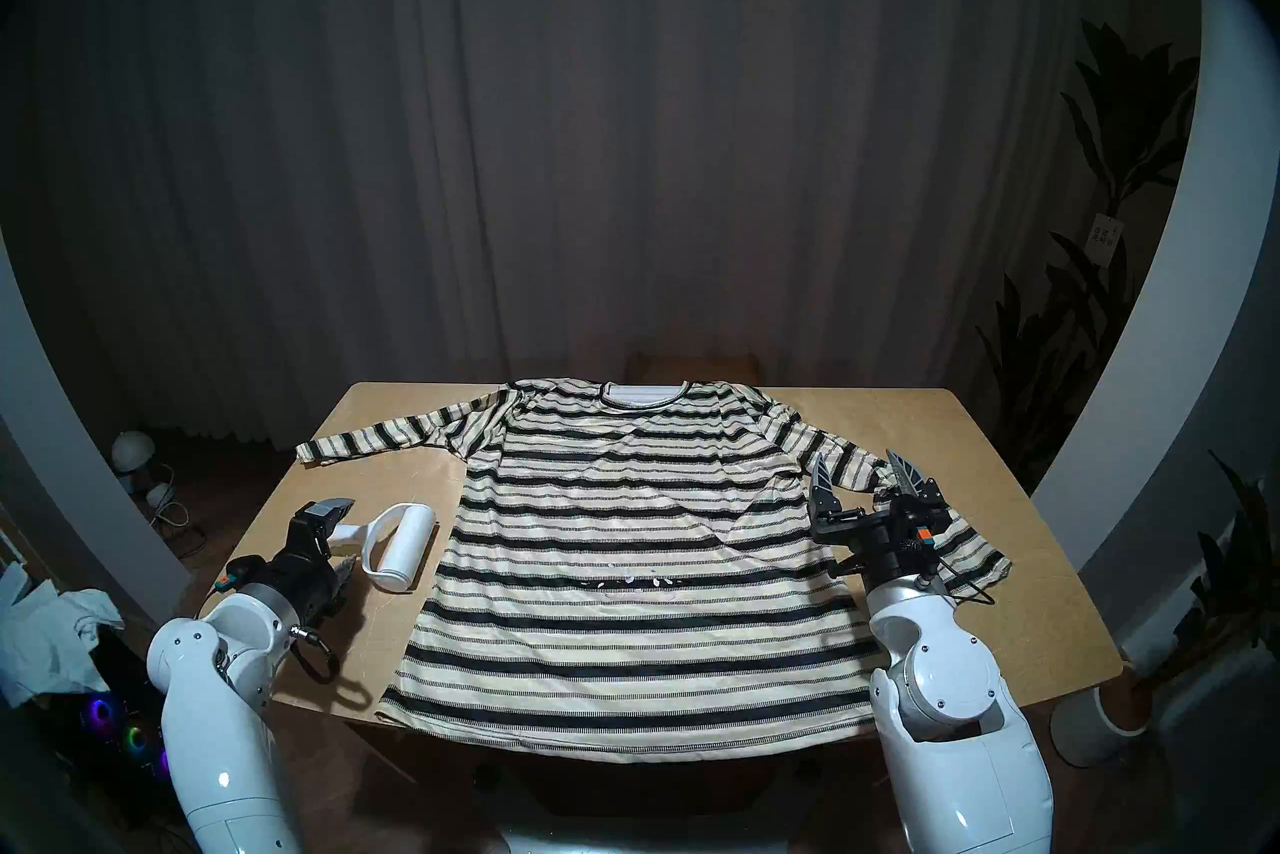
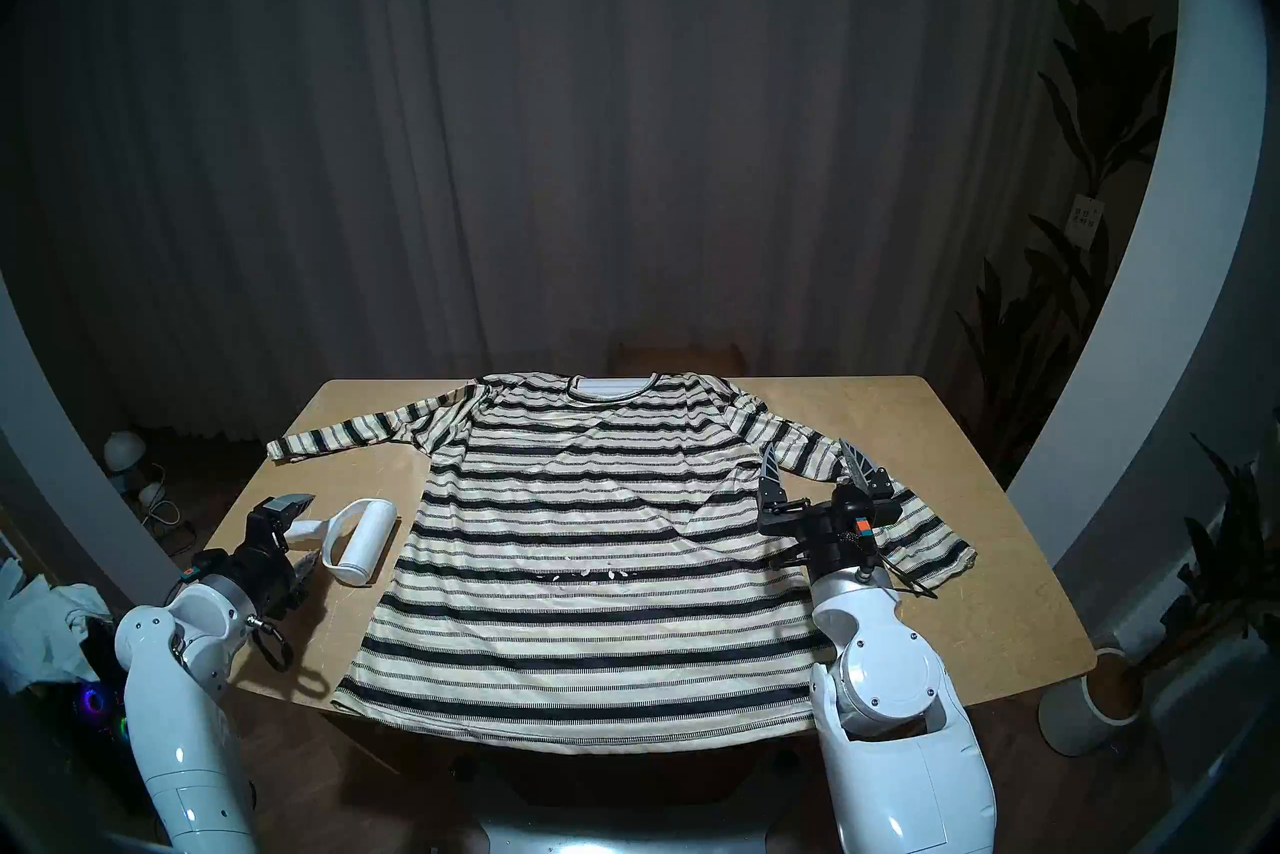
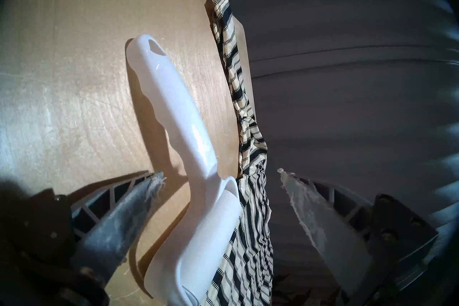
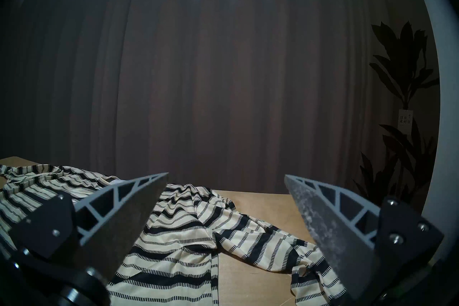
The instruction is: Use the fur roller to clean a top
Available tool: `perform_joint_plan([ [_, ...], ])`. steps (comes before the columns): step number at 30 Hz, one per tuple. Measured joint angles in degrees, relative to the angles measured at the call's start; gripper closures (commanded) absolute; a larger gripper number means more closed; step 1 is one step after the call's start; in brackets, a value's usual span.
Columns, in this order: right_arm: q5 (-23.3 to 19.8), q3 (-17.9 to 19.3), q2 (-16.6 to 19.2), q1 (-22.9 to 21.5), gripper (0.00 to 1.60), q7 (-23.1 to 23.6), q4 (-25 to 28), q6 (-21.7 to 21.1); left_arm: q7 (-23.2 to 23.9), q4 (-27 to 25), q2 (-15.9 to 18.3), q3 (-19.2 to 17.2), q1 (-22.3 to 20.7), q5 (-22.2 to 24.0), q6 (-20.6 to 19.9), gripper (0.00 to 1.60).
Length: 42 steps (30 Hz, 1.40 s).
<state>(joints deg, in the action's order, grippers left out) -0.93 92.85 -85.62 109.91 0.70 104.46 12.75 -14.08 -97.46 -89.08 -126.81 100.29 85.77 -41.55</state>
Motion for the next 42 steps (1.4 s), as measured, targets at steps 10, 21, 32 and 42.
perform_joint_plan([
  [10, -0.51, -0.04, 0.24, 0.02, 0.00, -0.37, 0.08, -0.04, -0.81, 2.51, 0.52, 0.09, -1.91, -0.60, 2.17, 0.00],
  [21, -0.75, -0.24, 0.59, 0.02, 0.00, -0.80, 0.11, -0.05, 0.56, 4.63, 1.46, 0.03, -3.33, -1.10, 3.13, 0.00],
  [32, -0.31, -0.94, 0.66, 0.01, 0.00, -1.52, 0.24, -0.14, 1.73, 6.63, 2.03, 0.23, -4.86, -1.90, 4.72, 0.00],
  [42, 0.19, -1.49, 0.60, -0.03, 0.00, -2.14, 0.24, -0.21, 2.18, 7.84, 2.51, 0.66, -5.78, -2.42, 5.62, 0.00],
])
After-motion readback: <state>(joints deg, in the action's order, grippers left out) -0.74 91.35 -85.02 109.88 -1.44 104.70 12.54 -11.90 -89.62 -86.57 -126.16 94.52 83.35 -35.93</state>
